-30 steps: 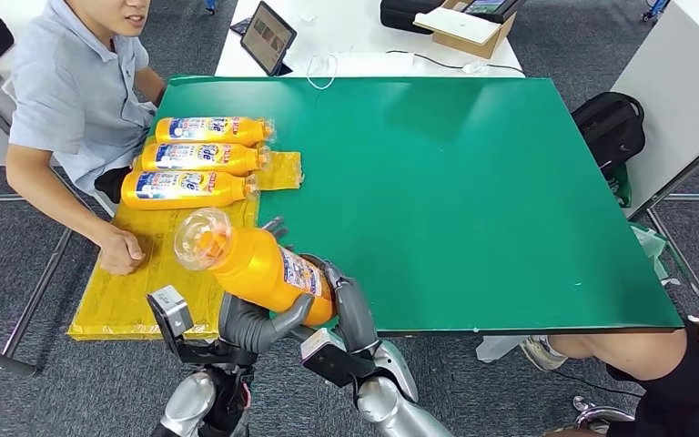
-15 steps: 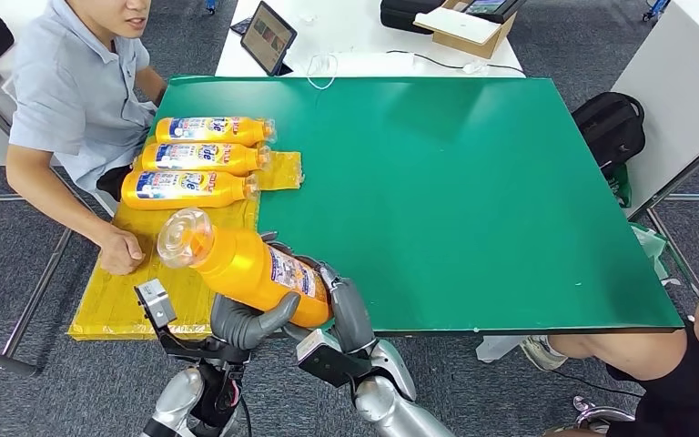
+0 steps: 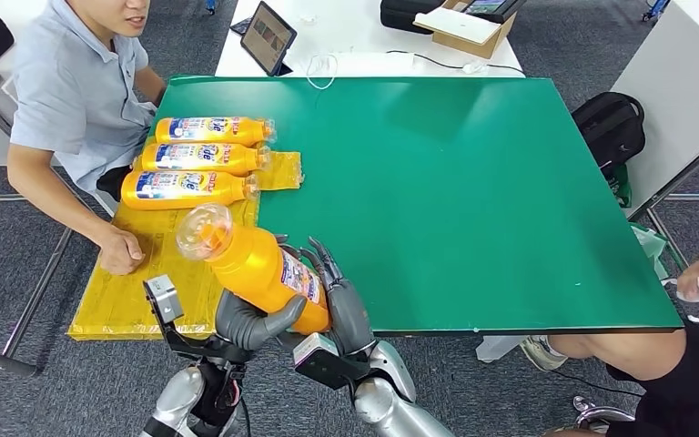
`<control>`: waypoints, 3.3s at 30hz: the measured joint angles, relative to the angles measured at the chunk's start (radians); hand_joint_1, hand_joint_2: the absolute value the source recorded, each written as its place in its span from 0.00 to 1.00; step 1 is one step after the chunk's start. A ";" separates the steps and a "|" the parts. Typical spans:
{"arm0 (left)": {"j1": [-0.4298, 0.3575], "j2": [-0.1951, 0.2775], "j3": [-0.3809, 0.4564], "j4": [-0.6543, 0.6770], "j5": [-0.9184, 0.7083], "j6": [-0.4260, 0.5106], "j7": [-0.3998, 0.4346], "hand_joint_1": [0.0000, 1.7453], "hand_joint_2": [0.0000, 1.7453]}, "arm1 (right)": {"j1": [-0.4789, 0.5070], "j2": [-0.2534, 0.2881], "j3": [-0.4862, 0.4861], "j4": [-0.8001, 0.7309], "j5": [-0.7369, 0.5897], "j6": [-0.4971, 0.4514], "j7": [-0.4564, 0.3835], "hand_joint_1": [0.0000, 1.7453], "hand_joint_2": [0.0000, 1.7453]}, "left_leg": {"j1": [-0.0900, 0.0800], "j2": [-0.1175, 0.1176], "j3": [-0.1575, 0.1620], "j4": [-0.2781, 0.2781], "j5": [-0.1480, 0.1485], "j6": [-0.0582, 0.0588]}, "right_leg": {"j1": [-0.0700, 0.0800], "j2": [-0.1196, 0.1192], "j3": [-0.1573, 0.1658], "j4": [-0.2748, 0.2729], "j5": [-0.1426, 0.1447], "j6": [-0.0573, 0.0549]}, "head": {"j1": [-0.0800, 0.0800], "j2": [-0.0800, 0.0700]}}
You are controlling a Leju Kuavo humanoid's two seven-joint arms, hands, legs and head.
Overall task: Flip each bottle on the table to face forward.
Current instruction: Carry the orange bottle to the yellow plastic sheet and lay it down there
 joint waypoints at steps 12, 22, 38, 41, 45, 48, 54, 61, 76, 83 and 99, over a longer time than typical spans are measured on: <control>-0.120 0.016 0.109 0.088 -0.301 0.376 -0.058 1.00 1.00 | 0.038 -0.026 -0.018 -0.106 0.046 -0.215 0.000 0.00 0.00 | 0.000 0.000 0.000 0.000 0.001 0.000 | 0.000 0.000 0.000 0.000 0.000 0.000 | 0.000 0.000; -0.235 0.039 0.176 0.197 -0.688 0.615 -0.028 1.00 1.00 | 0.100 -0.017 -0.159 -0.286 0.099 -0.221 0.000 0.00 0.00 | 0.000 -0.001 -0.001 0.000 0.001 0.000 | 0.000 -0.001 -0.001 0.000 0.000 0.000 | 0.000 0.000; -0.610 0.060 0.107 0.746 -1.297 0.678 0.181 1.00 1.00 | 0.101 -0.031 -0.071 -0.395 -0.058 -0.221 0.000 0.00 0.00 | 0.000 0.000 -0.001 0.000 0.003 0.000 | 0.000 0.000 -0.001 0.001 0.002 0.001 | 0.000 0.000; -0.643 0.066 0.088 0.843 -1.356 0.619 0.234 1.00 1.00 | 0.104 -0.039 -0.041 -0.397 -0.084 -0.221 0.000 0.00 0.00 | 0.000 0.000 -0.001 0.000 0.003 0.000 | 0.000 0.000 -0.001 0.001 0.002 0.001 | 0.000 0.000; -0.656 0.077 0.064 0.938 -1.404 0.496 0.263 1.00 1.00 | 0.119 -0.053 -0.014 -0.404 -0.105 -0.220 0.000 0.00 0.00 | 0.000 0.000 -0.001 0.000 0.003 0.000 | 0.000 0.000 -0.001 0.001 0.002 0.001 | 0.000 0.000; -0.656 0.082 0.046 0.989 -1.418 0.378 0.275 1.00 1.00 | 0.128 -0.064 -0.002 -0.406 -0.118 -0.216 0.000 0.00 0.00 | 0.000 0.000 -0.001 0.000 0.003 0.000 | 0.000 0.000 -0.001 0.001 0.002 0.001 | 0.000 0.000; -0.676 0.091 0.021 1.045 -1.432 0.250 0.309 1.00 1.00 | 0.131 -0.081 0.000 -0.406 -0.133 -0.197 0.000 0.00 0.00 | 0.000 0.000 -0.001 0.000 0.003 0.000 | 0.000 0.000 0.001 0.001 0.002 0.001 | 0.000 0.000; -0.690 0.094 0.020 1.071 -1.387 0.198 0.291 0.16 1.00 | 0.128 -0.089 0.000 -0.401 -0.142 -0.186 0.000 0.00 0.00 | 0.000 0.000 0.004 0.000 0.003 0.000 | 0.000 0.000 0.004 0.001 0.002 0.001 | 0.000 0.000; -0.671 0.090 0.162 1.065 -1.117 0.098 0.043 0.00 1.00 | 0.107 -0.094 0.002 -0.372 -0.167 -0.188 0.000 0.00 0.00 | 0.000 -0.001 0.008 0.000 0.003 0.000 | 0.000 -0.001 0.009 0.001 0.001 0.001 | 0.000 0.000; -0.604 0.058 0.262 1.011 -0.995 0.105 -0.108 0.00 1.00 | 0.107 -0.102 0.018 -0.364 -0.177 -0.198 0.000 0.00 0.00 | 0.000 -0.001 0.006 0.000 0.003 0.000 | 0.000 -0.001 0.007 0.001 0.002 0.001 | 0.000 0.000; -0.440 -0.039 0.321 0.604 -0.616 0.200 -0.192 0.00 1.00 | 0.139 -0.062 -0.019 -0.420 -0.109 -0.220 0.000 0.00 1.00 | 0.000 -0.001 0.002 0.000 0.003 0.000 | 0.000 -0.001 0.003 0.000 0.001 0.001 | 0.000 0.000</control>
